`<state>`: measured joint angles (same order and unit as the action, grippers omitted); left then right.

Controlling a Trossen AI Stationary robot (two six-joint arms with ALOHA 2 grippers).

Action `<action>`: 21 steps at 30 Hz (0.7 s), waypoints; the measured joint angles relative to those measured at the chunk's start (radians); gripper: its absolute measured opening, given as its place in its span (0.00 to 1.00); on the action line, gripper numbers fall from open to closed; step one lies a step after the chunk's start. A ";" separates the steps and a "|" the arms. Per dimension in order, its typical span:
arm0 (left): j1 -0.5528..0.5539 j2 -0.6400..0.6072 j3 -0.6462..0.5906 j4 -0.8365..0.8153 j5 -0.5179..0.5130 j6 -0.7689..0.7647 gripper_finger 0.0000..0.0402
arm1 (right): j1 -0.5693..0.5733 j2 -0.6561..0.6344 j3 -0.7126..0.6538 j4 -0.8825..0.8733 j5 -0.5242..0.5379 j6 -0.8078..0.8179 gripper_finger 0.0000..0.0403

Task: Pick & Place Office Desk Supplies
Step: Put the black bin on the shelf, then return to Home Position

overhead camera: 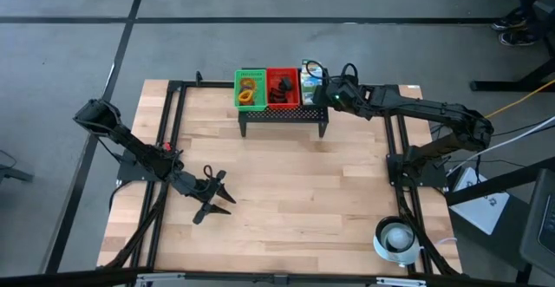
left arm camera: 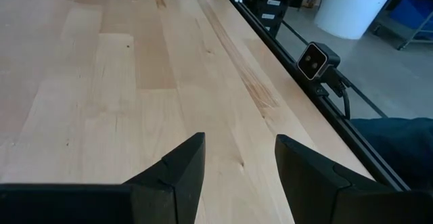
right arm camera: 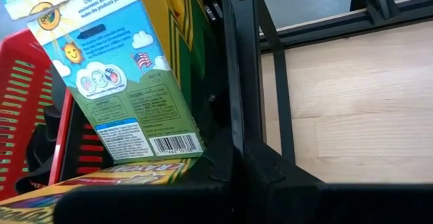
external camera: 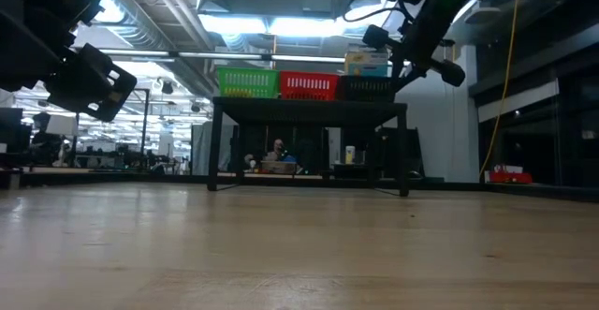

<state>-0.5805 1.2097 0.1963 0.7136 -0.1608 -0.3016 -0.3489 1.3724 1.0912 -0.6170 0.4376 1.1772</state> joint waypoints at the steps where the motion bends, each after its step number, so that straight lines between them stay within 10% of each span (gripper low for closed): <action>1: 0.000 0.000 0.000 0.000 0.000 0.000 0.44 | 0.000 0.000 0.000 0.000 -0.001 0.000 0.02; 21: 0.000 0.000 0.000 0.000 -0.001 0.002 0.44 | 0.002 -0.016 0.027 -0.005 0.003 -0.051 0.52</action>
<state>-0.5808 1.2095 0.1963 0.7135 -0.1616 -0.2996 -0.3473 1.3565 1.1182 -0.6219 0.4408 1.1266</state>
